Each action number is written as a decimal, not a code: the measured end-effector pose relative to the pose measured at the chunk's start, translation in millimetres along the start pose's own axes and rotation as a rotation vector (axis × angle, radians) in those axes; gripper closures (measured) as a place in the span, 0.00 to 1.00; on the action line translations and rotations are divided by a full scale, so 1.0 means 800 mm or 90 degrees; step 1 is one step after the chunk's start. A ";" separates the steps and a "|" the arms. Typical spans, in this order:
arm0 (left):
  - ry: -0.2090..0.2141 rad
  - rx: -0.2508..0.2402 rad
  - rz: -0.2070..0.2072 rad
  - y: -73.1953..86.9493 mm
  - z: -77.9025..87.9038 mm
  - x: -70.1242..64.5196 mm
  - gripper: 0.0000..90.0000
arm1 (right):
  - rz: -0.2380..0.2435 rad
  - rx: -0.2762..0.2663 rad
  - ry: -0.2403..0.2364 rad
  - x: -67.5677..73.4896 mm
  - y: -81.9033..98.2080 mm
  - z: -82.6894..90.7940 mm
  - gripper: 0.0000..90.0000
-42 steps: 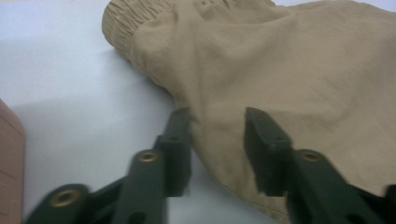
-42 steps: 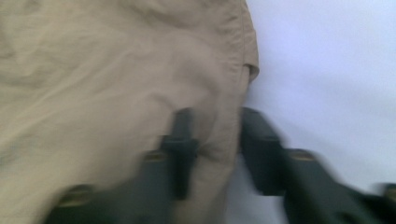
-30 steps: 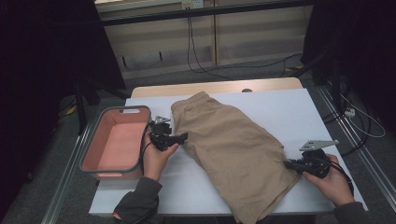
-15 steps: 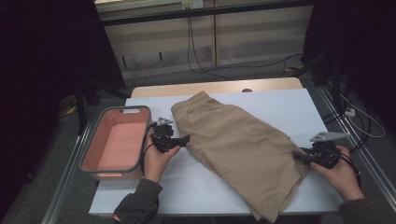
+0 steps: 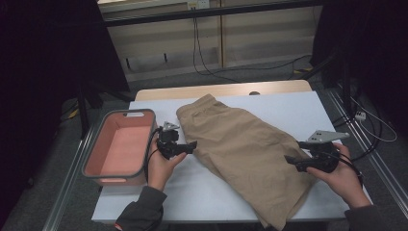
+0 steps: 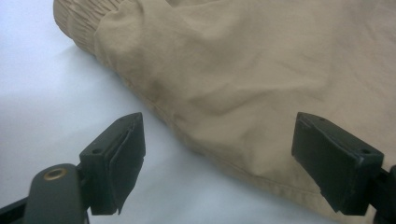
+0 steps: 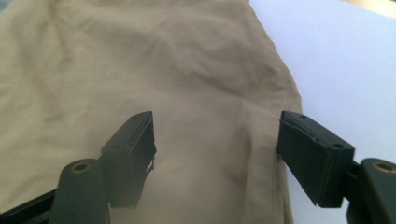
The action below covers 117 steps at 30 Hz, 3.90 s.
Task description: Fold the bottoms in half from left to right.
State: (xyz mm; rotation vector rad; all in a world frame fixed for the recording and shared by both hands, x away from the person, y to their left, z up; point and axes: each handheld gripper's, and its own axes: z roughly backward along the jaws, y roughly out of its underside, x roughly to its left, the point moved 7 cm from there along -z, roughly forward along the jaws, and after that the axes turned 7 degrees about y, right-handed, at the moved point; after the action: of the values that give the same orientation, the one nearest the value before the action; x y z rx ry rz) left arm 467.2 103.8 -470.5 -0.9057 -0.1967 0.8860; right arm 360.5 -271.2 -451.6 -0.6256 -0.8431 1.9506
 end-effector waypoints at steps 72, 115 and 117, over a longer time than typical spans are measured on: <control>0.016 -0.002 0.001 0.017 0.024 -0.004 0.19 | 0.197 0.023 -0.129 0.177 -0.025 -0.100 0.78; 0.022 0.002 0.008 0.019 0.022 -0.002 0.19 | 0.180 0.006 -0.137 0.192 -0.045 -0.119 0.71; 0.022 0.003 0.008 0.019 0.022 -0.002 0.19 | 0.171 0.003 -0.140 0.190 -0.045 -0.127 0.75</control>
State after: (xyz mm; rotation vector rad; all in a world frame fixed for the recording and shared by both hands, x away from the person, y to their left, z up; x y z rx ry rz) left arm 449.1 117.7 -470.6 -0.9187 -0.1591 0.8809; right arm 378.8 -93.7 -503.6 -0.5503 -0.9269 2.2966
